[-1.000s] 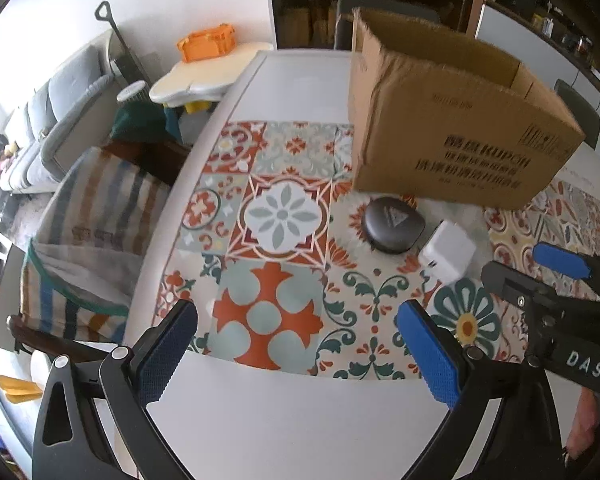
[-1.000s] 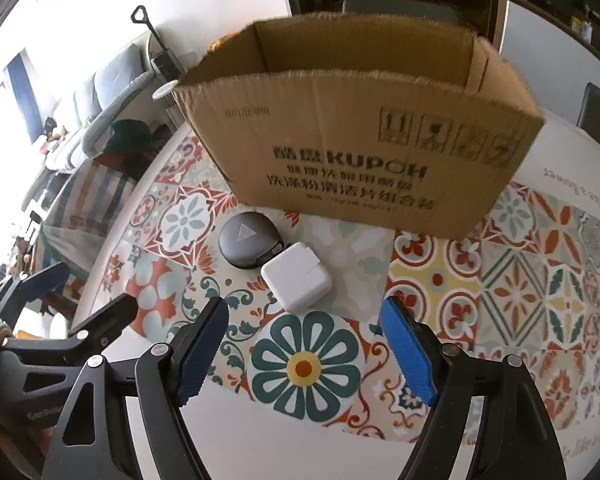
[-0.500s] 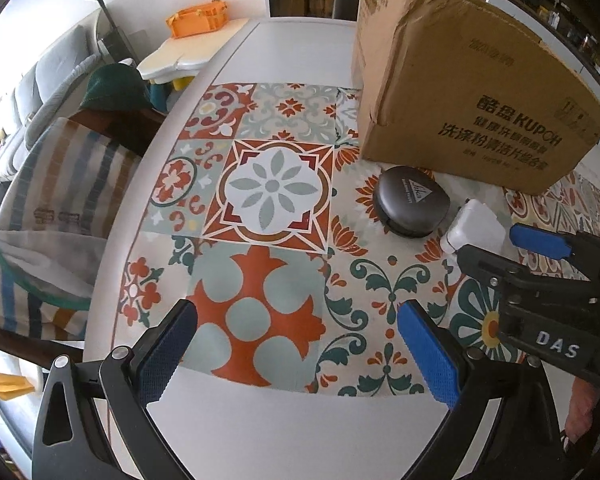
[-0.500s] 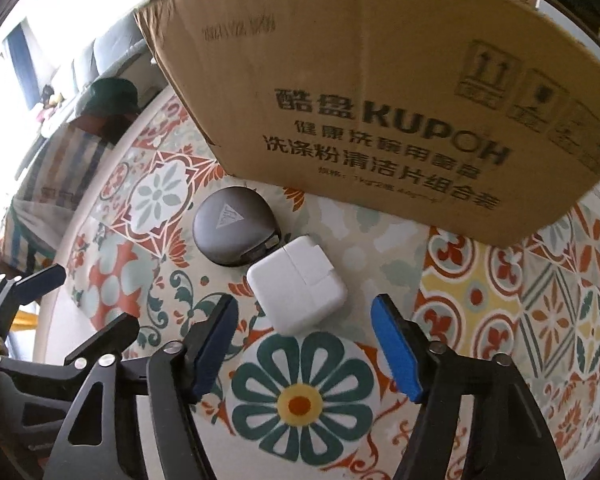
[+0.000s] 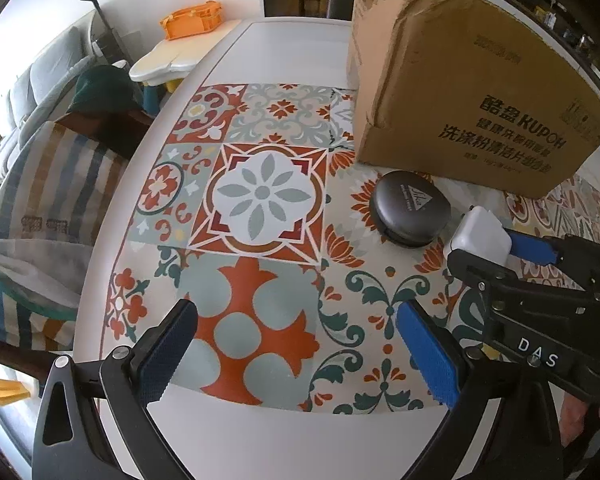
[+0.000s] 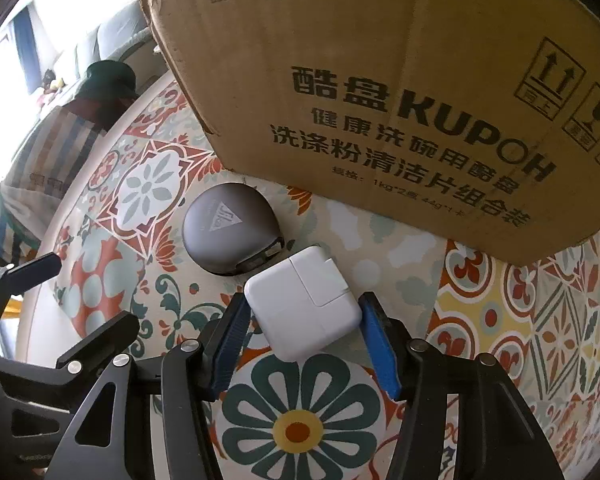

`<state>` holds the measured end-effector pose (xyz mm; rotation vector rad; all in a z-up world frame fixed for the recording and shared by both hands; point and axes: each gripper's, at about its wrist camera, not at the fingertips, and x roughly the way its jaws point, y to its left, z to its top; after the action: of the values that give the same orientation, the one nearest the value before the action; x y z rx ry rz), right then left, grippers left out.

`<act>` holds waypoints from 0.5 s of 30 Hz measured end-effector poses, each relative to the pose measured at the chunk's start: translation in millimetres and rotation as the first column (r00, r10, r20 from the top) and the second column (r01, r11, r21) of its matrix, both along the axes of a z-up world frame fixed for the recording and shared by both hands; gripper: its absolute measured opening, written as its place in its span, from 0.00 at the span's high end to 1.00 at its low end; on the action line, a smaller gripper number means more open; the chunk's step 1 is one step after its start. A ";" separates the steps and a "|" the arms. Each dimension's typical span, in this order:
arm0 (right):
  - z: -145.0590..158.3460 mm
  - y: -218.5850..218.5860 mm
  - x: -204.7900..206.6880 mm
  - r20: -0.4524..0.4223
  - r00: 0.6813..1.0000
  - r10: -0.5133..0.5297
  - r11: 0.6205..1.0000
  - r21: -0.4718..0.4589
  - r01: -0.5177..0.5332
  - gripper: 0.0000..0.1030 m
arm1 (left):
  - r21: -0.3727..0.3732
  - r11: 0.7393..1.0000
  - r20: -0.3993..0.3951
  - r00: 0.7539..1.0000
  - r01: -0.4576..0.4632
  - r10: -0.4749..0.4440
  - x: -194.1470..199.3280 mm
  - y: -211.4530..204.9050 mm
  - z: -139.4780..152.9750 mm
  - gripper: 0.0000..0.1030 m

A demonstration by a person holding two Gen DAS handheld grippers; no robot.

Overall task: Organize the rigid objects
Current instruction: 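Grasp the dark grey round device with the left tool while the right tool lifts the adapter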

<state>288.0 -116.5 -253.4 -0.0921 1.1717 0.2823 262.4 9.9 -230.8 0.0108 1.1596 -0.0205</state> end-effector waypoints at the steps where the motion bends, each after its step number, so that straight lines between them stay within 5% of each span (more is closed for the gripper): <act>1: 0.6 -2.0 -0.9 0.000 1.000 -0.006 1.000 0.004 0.006 0.46 | -0.001 1.000 0.001 1.000 0.003 -0.003 0.2 -0.6 0.0 0.01; 15: 32.4 -55.9 -24.8 0.044 0.993 -0.108 0.992 0.062 0.105 0.46 | -0.029 0.997 0.055 0.996 0.077 -0.075 14.2 -28.9 10.4 0.01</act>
<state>263.2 -172.4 -221.0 0.0164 1.1165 0.2192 276.6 -18.9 -220.4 0.0279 1.1047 -0.1049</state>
